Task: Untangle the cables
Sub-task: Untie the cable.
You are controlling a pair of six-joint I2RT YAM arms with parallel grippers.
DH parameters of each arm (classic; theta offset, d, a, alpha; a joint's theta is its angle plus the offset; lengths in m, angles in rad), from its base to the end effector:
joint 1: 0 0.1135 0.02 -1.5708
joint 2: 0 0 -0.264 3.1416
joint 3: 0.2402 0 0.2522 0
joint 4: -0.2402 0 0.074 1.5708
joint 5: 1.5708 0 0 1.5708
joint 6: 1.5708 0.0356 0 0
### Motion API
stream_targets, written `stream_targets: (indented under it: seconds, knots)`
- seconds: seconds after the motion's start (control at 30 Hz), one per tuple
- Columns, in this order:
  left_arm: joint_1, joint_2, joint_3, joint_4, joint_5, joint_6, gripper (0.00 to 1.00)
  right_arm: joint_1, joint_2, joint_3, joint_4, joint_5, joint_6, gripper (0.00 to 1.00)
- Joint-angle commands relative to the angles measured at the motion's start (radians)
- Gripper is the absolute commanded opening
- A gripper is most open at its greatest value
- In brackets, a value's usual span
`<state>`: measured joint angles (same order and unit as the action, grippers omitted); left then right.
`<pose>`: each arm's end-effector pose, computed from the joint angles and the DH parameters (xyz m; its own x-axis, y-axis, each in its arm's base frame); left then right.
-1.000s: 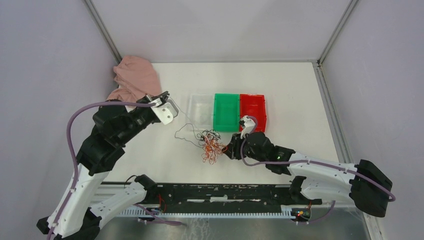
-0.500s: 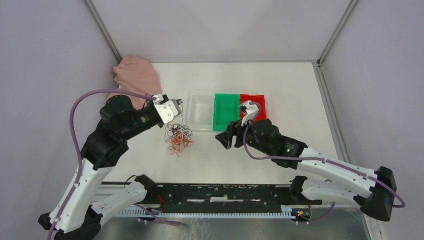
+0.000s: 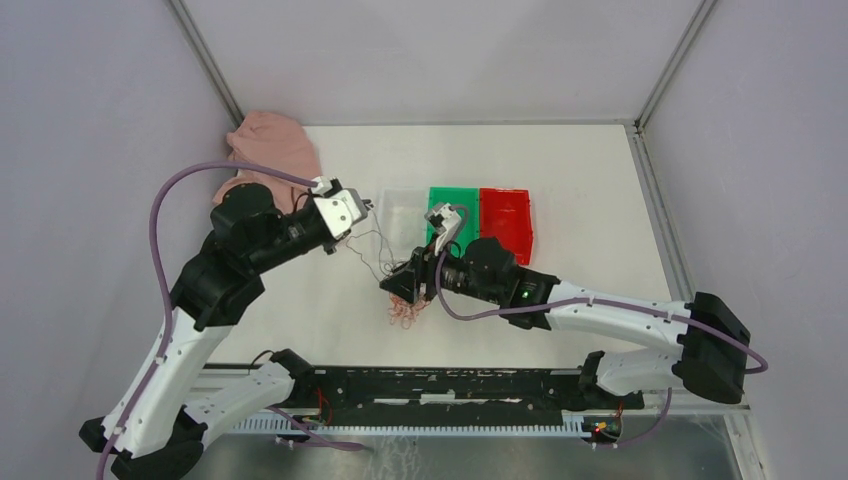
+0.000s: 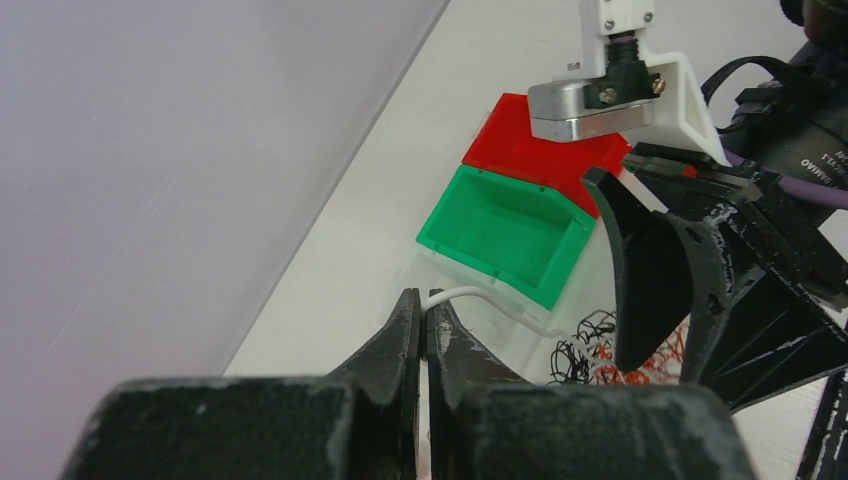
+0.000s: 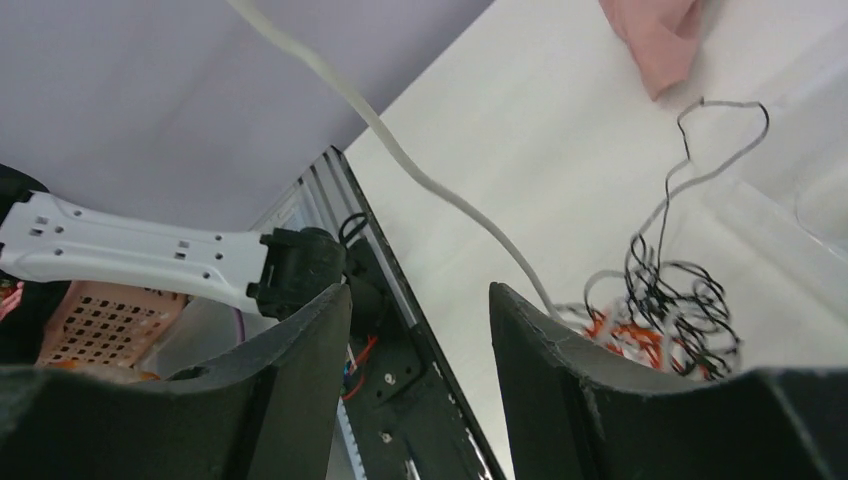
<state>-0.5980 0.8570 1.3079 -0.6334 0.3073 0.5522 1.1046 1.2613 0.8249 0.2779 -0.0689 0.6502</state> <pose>0.1159 -0.0920 0.4542 0.2828 0.4124 -0.8660 0.7448 0.4745 0.4691 0.1305 0.2647 0.2985 -0.6144 0.1225 -0.7794 -0.6907 0.3939 0.6064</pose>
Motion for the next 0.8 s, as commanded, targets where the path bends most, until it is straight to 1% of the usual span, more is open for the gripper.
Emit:
stream_targets:
  seconds: [0.0,0.13,0.23,0.3,0.37,0.47,0.57,0.63,0.77]
  knots:
    - [0.001,-0.004,0.031,0.057,0.062,-0.056,0.03,0.003,0.038,0.087,0.158,-0.018,0.004,0.59]
    - [0.001,-0.001,0.055,0.040,0.139,-0.062,0.03,0.004,0.066,0.108,0.145,0.025,-0.020,0.58]
    - [0.001,0.003,0.071,0.027,0.186,-0.062,0.03,0.004,0.077,0.109,0.133,0.047,-0.028,0.54]
    - [0.001,0.006,0.079,0.027,0.203,-0.064,0.03,0.004,0.082,0.105,0.136,0.047,-0.027,0.50]
    - [0.001,0.010,0.089,0.028,0.212,-0.067,0.03,0.004,0.091,0.107,0.141,0.034,-0.022,0.50]
    - [0.001,0.019,0.108,0.028,0.218,-0.065,0.03,0.004,0.081,0.105,0.128,0.017,-0.018,0.51]
    - [0.001,0.020,0.117,0.025,0.208,-0.050,0.03,0.004,0.031,0.093,0.079,0.002,-0.026,0.55]
    - [0.001,0.016,0.114,0.021,0.202,-0.038,0.03,0.004,-0.017,0.064,0.068,0.012,-0.038,0.58]
    - [0.000,0.009,0.105,0.019,0.215,-0.036,0.03,0.003,-0.080,0.046,0.016,0.041,-0.083,0.60]
